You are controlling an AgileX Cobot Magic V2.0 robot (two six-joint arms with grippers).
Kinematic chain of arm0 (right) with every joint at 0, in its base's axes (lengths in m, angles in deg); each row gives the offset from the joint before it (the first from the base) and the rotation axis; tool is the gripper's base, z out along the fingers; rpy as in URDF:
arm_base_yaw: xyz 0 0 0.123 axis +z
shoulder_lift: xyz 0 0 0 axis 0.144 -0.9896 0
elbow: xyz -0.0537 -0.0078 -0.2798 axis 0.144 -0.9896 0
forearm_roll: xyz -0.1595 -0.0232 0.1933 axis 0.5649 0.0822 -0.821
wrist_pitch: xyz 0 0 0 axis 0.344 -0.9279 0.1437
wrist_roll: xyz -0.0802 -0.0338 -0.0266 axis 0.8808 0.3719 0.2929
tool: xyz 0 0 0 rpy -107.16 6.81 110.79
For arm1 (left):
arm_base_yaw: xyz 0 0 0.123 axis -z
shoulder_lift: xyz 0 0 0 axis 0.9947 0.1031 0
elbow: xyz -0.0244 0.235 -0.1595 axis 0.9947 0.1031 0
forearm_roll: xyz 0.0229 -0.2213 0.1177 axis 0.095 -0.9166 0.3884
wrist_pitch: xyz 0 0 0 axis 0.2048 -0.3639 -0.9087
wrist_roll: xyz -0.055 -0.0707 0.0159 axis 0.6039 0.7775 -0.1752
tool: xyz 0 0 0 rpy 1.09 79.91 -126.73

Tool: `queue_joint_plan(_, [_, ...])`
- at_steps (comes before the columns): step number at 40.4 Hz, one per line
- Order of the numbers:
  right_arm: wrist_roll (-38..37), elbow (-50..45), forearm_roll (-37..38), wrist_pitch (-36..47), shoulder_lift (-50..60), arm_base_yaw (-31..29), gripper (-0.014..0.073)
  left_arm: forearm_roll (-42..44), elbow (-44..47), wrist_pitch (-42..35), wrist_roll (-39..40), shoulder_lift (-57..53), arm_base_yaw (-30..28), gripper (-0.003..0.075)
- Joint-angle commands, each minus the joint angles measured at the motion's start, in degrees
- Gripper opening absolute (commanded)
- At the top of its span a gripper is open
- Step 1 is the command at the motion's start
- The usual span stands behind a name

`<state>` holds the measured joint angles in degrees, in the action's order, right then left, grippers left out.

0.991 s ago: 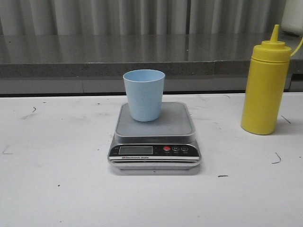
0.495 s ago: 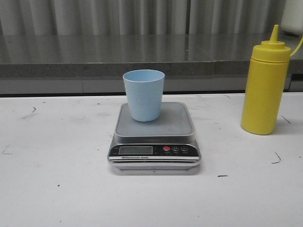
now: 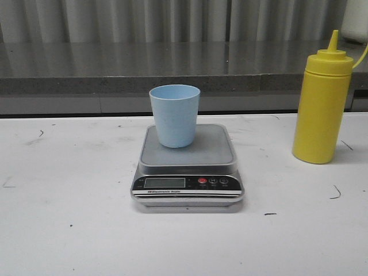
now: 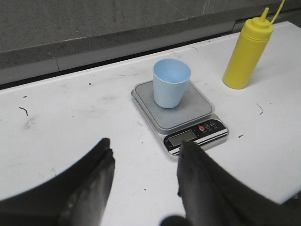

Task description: Pour seasoning into cup on scale with both arms

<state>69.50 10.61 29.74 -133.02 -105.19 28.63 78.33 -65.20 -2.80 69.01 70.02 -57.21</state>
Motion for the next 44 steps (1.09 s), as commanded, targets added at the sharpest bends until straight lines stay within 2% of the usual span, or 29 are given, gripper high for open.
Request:
queue_joint_plan(1, [0.52, 1.6, 1.5, 4.27, -0.56, -0.08, 0.0005, -0.2, -1.49, -5.02, 0.5, 0.37, -0.11, 0.0293])
queue_joint_plan(4, [0.52, 1.6, 1.5, 4.33, -0.56, -0.08, -0.0074, -0.2, -1.49, -5.02, 0.5, 0.37, -0.11, 0.0206])
queue_joint_plan(10, [0.52, 1.6, 1.5, 2.87, -0.56, -0.08, -0.0069, -0.2, -1.49, -5.02, 0.5, 0.37, -0.11, -0.0022])
queue_joint_plan(26, [0.52, 1.6, 1.5, 2.52, -0.56, -0.08, -0.0069, -0.2, -1.49, -5.02, 0.5, 0.37, -0.11, -0.002])
queue_joint_plan(30, [0.52, 1.6, 1.5, 2.47, -0.56, -0.08, -0.0069, -0.2, 0.45, -7.06, 0.5, -1.36, -0.09, -0.002])
queue_joint_plan(40, [0.52, 1.6, 1.5, 2.47, -0.56, -0.08, -0.0069, 0.54, 12.64, -15.65, 0.5, -10.46, -11.09, -0.002])
queue_joint_plan(44, [0.52, 1.6, 1.5, 2.47, -0.56, -0.08, -0.0069, 0.67, 20.0, -22.5, 0.5, -16.07, -16.65, -0.002])
